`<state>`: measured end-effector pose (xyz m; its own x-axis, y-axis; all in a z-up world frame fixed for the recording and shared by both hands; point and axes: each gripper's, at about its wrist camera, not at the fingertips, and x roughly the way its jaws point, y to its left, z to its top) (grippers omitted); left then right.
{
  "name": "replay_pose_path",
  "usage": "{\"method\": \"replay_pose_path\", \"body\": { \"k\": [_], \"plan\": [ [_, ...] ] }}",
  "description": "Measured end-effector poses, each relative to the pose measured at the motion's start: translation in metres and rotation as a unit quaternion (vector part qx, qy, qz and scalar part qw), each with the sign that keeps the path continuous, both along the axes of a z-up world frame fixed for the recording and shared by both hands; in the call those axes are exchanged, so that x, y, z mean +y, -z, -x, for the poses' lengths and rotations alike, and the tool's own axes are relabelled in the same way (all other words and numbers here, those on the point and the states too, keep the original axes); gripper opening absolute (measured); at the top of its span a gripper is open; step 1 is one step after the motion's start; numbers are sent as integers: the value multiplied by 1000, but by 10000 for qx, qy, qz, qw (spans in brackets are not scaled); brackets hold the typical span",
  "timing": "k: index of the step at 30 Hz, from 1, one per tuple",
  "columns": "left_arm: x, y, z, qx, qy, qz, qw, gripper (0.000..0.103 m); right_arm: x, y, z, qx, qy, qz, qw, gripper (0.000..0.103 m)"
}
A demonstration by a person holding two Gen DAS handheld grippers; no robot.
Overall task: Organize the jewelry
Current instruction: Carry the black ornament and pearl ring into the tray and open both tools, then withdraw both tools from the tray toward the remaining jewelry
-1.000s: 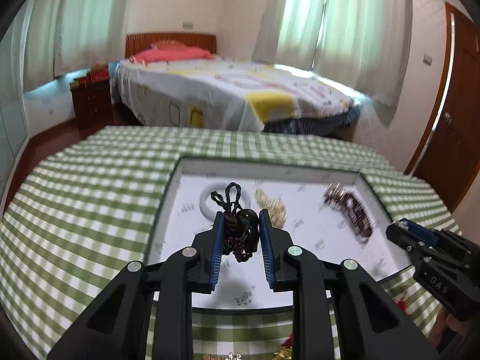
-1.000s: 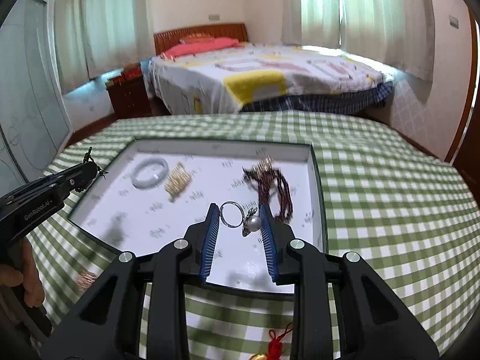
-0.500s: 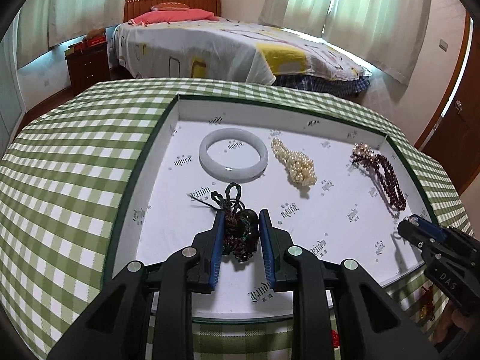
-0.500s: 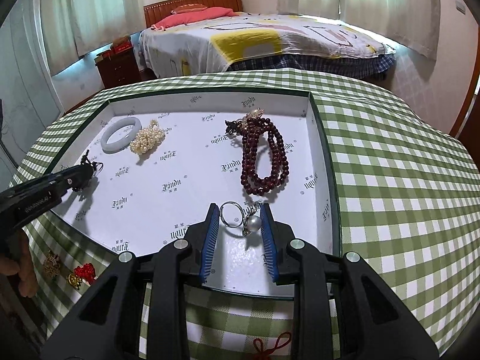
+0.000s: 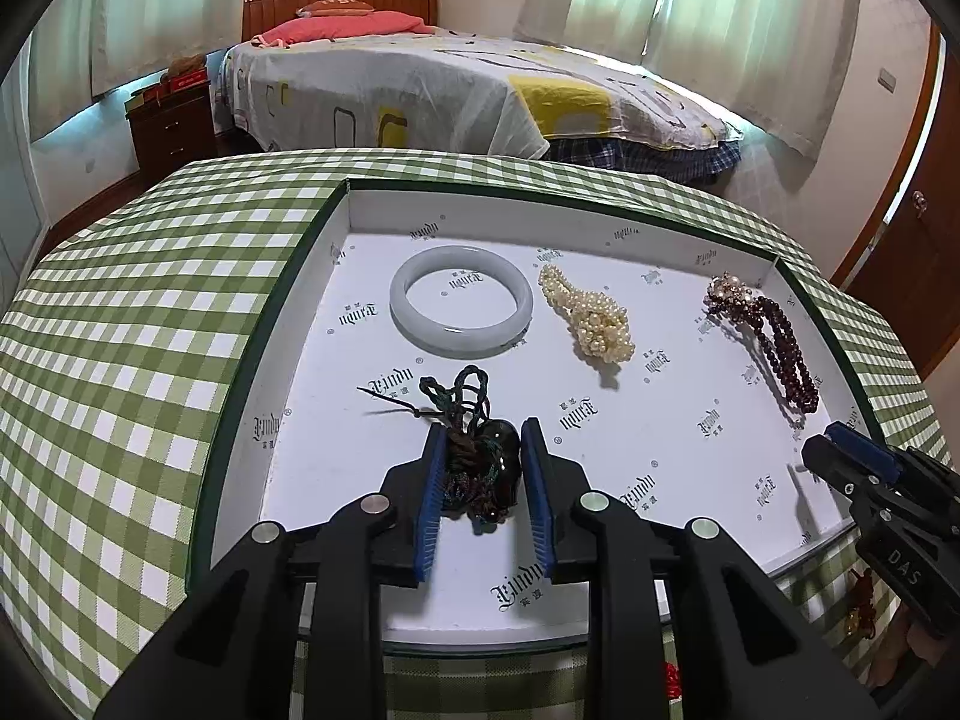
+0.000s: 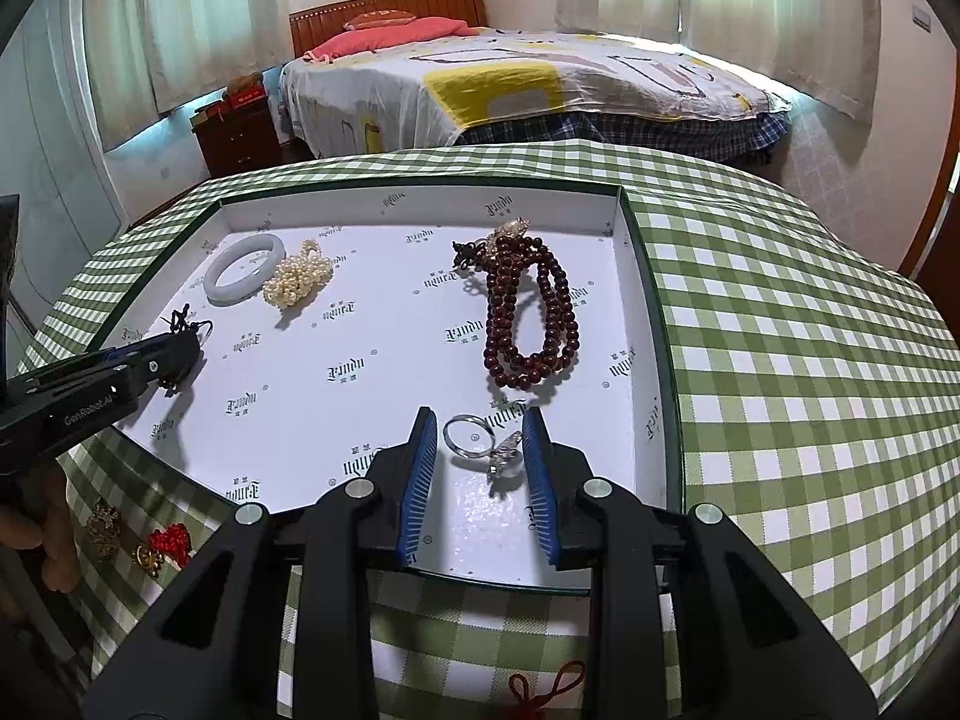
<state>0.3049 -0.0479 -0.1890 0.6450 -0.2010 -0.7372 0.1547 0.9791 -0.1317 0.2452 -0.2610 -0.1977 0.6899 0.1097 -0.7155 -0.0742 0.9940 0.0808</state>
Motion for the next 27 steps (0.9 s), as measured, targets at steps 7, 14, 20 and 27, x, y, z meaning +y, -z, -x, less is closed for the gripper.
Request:
{"method": "replay_pose_path", "body": {
  "k": [7,14,20,27],
  "plan": [
    [1,-1,1,-56,-54,-33,10000,46,0,-6,3,-82,24,-34,10000,40],
    [3,-8,7,-184,-77,-62,9998,61,1,-14,6,-198,29,-40,9998,48],
    [9,-24,17,-360,-113,-15,9993,66,2,-23,14,-281,35,-73,9996,49],
    [22,-46,38,-629,-214,61,9978,66,5,-37,31,-420,42,-119,9990,49]
  ]
}}
